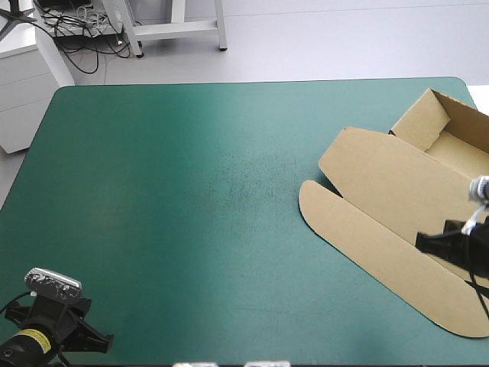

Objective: Fold the box

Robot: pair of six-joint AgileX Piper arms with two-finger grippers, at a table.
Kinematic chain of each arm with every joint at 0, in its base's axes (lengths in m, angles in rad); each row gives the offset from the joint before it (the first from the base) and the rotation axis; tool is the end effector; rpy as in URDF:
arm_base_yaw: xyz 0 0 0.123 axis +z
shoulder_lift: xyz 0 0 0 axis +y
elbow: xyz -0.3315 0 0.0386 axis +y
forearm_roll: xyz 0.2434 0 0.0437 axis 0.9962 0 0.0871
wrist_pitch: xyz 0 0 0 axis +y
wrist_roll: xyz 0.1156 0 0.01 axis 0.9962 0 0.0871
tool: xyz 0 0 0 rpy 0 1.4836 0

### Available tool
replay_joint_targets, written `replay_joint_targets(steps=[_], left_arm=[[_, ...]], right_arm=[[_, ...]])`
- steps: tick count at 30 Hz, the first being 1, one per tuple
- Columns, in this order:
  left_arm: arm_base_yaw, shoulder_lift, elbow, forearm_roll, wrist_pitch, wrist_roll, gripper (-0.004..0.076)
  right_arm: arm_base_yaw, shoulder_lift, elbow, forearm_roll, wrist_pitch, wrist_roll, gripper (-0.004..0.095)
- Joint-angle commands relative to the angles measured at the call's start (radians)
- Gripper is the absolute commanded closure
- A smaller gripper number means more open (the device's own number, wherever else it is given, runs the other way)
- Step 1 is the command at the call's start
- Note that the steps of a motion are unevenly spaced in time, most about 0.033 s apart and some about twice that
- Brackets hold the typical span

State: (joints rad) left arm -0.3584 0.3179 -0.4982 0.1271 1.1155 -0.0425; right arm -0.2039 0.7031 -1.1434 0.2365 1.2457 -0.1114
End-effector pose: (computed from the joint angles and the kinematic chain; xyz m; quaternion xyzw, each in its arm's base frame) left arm 0.0095 0.0105 0.2636 0.1527 0.9210 -0.0083 0.3584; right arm 0.0634 0.0132 0.4363 0.0299 0.9037 0.0514 0.4239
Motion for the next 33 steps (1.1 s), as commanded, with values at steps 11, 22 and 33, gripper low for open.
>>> replay_joint_targets(steps=[11,22,33], left_arm=[[-0.004,0.009,-0.025,0.003,-0.054,-0.008,0.0734],[-0.004,0.009,-0.025,0.003,-0.054,-0.008,0.0734],[-0.004,0.009,-0.025,0.003,-0.054,-0.008,0.0734]], right_arm=[[0.017,-0.350,0.441,0.048,-0.061,-0.193,0.0928],[0.107,-0.480,0.600,0.068,-0.088,-0.244,0.0928],[0.107,-0.493,0.613,0.062,-0.139,-0.244,0.0928]])
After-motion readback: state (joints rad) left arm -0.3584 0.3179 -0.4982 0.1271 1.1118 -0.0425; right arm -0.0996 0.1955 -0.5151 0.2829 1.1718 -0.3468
